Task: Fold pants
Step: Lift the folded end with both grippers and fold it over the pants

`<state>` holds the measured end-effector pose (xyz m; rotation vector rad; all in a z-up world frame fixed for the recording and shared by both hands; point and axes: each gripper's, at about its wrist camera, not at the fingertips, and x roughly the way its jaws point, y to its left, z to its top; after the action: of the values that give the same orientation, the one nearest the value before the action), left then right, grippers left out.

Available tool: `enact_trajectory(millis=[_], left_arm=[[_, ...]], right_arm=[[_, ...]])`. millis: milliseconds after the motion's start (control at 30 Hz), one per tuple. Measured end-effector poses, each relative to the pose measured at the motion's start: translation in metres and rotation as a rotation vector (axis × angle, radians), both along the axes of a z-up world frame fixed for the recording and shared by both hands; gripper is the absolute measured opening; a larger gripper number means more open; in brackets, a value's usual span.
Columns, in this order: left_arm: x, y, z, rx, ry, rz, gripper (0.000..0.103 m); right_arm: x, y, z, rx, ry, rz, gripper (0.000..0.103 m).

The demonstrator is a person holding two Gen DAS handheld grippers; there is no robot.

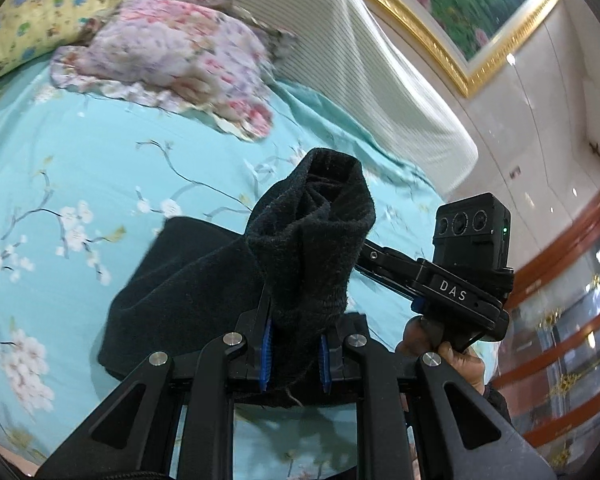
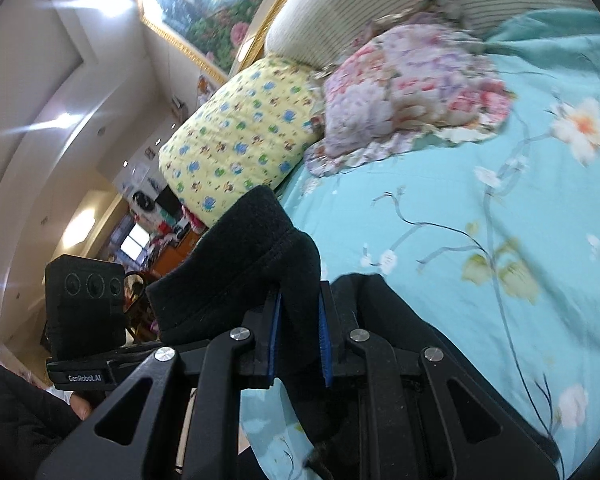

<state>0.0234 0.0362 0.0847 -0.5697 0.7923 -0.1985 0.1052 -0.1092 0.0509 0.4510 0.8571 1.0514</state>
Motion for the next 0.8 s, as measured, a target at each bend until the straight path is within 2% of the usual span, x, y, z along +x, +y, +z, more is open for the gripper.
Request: enact_trajectory(millis=[267, 800], left_arm=[[0.007, -0.038, -0.010, 0.040, 0.028, -0.076, 0.017], [0.018, -0.100, -0.034, 0.197, 0.050, -0.181, 0.019]], right_arm=[[-0.015, -0.044, -0.020, 0.032, 0.029, -0.082, 0.018], [-0.033, -0.095, -0.057, 0.030, 0.077, -0.199, 0.018]])
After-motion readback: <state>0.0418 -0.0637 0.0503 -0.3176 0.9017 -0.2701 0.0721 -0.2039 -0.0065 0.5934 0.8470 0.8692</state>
